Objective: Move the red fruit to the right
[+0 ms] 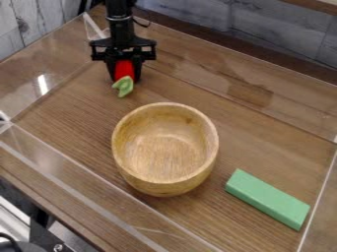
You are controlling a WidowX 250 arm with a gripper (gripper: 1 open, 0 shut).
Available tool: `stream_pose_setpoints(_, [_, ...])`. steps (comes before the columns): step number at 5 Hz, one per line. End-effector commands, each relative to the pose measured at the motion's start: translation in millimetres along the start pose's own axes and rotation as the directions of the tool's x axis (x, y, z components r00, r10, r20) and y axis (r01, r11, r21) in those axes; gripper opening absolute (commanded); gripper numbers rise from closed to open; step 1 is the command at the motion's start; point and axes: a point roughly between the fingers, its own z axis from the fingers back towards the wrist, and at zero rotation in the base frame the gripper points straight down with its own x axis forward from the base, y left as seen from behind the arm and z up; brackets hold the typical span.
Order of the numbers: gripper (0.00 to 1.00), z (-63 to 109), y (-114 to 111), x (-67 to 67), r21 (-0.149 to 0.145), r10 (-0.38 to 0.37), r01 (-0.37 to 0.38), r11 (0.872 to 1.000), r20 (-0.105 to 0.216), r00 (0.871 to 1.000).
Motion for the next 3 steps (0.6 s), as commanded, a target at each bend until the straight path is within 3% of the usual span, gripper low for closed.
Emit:
stream_pose_setpoints(1, [0.00, 27.8, -3.8, 0.2, -0.015, 0.038, -0.037, 0.999, 0.038, 0.999])
stream_pose_setpoints(3, [0.00, 31.9, -5.4, 1.8, -0.029, -0.030, 0.031, 0.999, 0.016, 0.999])
